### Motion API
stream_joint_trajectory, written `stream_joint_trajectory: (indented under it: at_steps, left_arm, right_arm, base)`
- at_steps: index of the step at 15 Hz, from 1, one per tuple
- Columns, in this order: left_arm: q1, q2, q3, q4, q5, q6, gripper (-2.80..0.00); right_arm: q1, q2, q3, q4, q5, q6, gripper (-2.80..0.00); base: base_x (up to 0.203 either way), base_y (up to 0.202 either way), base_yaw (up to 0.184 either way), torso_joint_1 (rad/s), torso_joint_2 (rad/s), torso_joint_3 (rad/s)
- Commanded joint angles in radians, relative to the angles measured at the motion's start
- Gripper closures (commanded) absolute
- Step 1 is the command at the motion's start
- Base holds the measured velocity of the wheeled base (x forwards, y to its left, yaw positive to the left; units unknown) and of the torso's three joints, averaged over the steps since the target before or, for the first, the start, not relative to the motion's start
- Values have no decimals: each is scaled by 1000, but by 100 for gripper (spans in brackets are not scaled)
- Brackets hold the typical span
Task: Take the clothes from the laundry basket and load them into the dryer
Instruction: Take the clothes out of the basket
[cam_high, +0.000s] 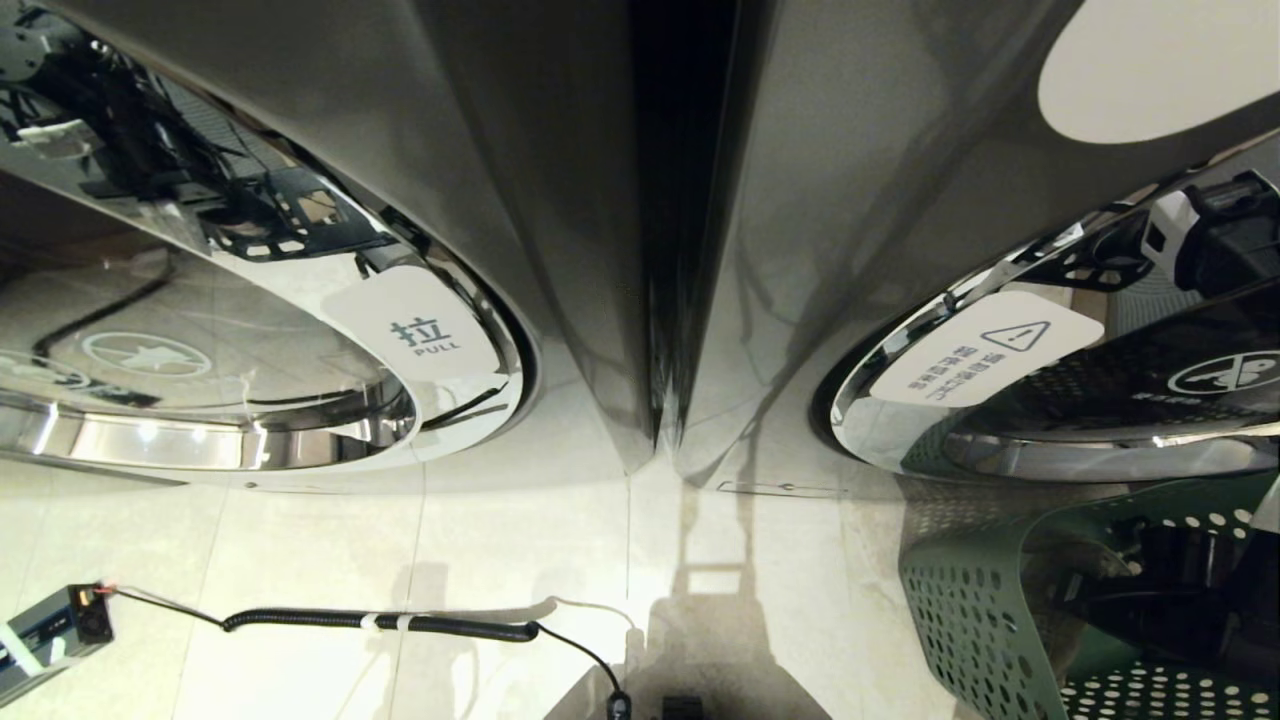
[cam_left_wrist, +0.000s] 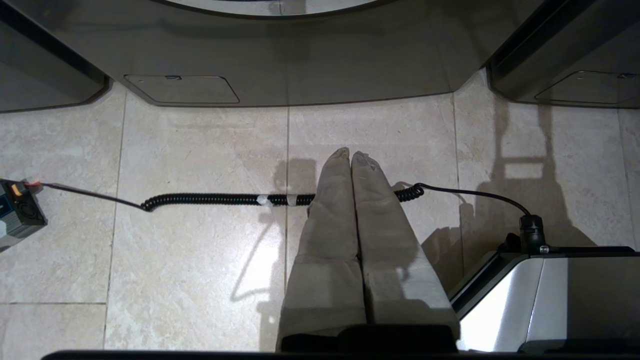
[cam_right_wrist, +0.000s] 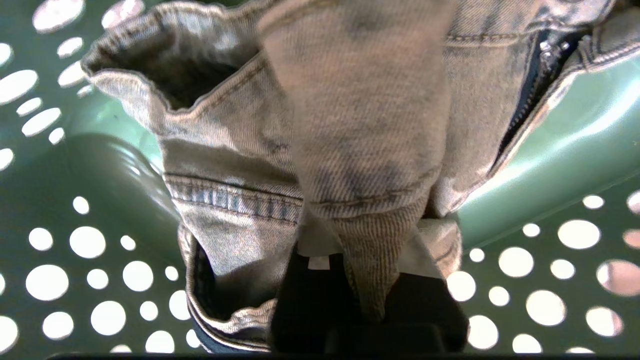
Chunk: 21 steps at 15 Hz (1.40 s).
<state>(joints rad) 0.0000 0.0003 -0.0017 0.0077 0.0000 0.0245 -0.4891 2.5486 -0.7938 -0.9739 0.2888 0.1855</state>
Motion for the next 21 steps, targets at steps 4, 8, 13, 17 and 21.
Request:
stream_joint_trajectory:
  at_steps: [4, 8, 13, 17, 21]
  left_arm:
    - [0, -2, 0, 0, 0, 0, 0]
    - [1, -2, 0, 0, 0, 0, 0]
    - [1, -2, 0, 0, 0, 0, 0]
    - [0, -2, 0, 0, 0, 0, 0]
    - [0, -2, 0, 0, 0, 0, 0]
  right_arm:
    - [-7, -109, 44, 110, 0, 3, 0]
    - [-20, -352, 164, 236, -2, 11, 0]
    - [-35, -826, 360, 281, -81, 18, 0]
    - [-39, -1294, 458, 450, -162, -51, 0]
    - [-37, -1730, 465, 691, -266, -168, 0]
  base:
    - [0, 0, 0, 0, 0, 0]
    - [0, 0, 0, 0, 0, 0]
    - [0, 0, 0, 0, 0, 0]
    - [0, 0, 0, 0, 0, 0]
    - [0, 0, 0, 0, 0, 0]
